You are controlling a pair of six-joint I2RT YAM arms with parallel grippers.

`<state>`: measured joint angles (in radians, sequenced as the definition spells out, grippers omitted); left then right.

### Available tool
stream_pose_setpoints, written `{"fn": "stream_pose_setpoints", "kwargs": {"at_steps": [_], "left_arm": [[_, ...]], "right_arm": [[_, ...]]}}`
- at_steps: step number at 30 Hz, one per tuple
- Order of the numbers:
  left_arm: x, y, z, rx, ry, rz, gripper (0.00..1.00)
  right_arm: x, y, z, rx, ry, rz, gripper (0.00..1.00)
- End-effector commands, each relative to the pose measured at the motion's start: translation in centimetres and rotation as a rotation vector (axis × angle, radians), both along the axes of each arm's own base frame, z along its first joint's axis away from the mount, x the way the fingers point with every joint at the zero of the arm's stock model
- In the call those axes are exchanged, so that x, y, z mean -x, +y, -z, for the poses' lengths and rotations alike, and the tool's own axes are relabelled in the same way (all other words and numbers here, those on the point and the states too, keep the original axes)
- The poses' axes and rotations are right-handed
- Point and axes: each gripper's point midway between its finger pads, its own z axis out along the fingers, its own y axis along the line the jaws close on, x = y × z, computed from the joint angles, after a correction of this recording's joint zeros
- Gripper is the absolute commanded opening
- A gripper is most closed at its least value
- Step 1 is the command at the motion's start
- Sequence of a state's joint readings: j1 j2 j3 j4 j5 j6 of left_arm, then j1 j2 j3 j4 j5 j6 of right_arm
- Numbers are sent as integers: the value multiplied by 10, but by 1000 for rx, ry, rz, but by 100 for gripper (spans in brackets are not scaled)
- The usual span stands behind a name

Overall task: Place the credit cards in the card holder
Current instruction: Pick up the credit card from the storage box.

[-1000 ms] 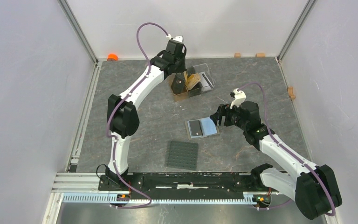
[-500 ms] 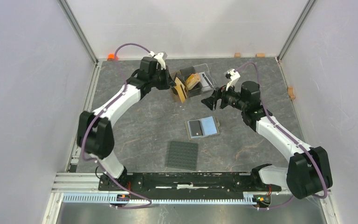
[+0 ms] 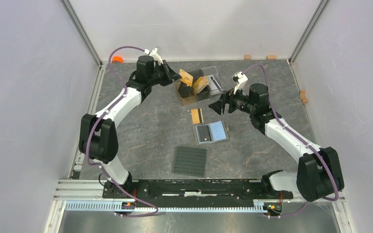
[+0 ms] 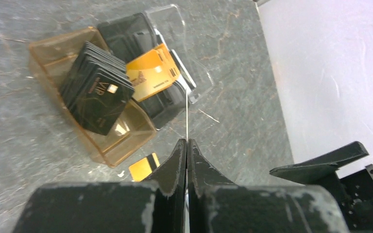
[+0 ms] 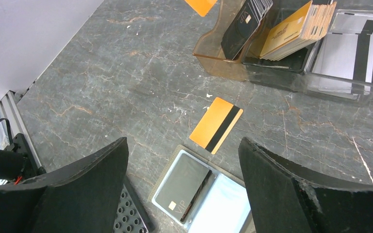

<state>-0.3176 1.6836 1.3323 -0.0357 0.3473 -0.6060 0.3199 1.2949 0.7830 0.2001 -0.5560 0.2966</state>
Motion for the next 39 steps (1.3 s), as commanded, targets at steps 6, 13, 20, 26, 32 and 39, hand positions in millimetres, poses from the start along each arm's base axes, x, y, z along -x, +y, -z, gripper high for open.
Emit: {"fn": "stream_pose_setpoints", "kwargs": {"at_steps": [6,13,20,26,32,39], "left_arm": [[71,-53,-33,209,-19,447,2],[162,-69,-26,149,-4,743,2],[223,-70,-27,146,-11,919,2],[241,-81,-28,129,-17,959,2],[235,-90,-33,127,-54,895,4],[235,-94,-56,341,-148,780,73]], "right_arm": [[26,4,-19,-6,-57,-106,90],[69,17,-29,-126,-7,-264,88],[89,13,-17,-95,42,-309,87],[124,28,-26,-165,73,-477,63],[144,37,-33,-203,77,-534,5],[136,32,-60,-309,-20,-404,0]]}}
